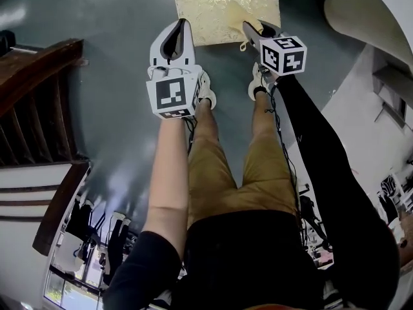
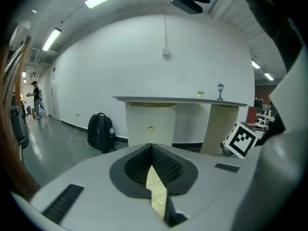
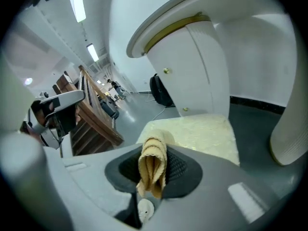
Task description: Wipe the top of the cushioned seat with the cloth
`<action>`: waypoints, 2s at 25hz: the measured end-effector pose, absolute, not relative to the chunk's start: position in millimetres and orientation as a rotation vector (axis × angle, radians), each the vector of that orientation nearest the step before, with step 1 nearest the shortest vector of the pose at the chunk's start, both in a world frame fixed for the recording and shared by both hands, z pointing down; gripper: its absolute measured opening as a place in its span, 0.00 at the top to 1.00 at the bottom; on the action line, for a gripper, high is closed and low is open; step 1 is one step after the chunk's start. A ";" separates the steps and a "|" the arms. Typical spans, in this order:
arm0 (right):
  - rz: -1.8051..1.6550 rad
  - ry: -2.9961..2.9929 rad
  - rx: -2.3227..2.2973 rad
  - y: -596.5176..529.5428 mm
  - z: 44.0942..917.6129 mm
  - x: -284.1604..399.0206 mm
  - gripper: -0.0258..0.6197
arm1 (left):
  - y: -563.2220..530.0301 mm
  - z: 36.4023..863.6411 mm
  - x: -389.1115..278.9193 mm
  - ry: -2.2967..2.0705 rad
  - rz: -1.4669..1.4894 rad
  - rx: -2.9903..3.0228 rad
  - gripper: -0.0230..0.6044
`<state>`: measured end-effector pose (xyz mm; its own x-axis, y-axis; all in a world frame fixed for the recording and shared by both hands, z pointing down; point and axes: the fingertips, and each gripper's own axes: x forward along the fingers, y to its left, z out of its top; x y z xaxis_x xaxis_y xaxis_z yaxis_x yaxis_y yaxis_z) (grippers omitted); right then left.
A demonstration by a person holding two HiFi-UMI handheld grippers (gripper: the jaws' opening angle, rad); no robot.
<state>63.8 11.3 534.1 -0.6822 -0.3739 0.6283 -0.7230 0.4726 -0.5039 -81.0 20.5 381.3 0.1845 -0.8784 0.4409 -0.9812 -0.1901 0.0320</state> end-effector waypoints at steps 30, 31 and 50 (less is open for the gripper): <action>1.082 -1.982 1.052 17.8 597.8 99.2 0.87 | 34.6 386.0 -104.1 -1.738 0.490 2.177 0.95; 1.078 -1.967 1.075 12.5 597.7 118.7 0.87 | 32.1 385.0 -95.7 -1.739 0.490 2.179 0.95; 1.083 -2.113 1.154 15.5 560.0 209.5 0.87 | 34.1 385.9 -43.6 -1.747 0.501 2.185 0.95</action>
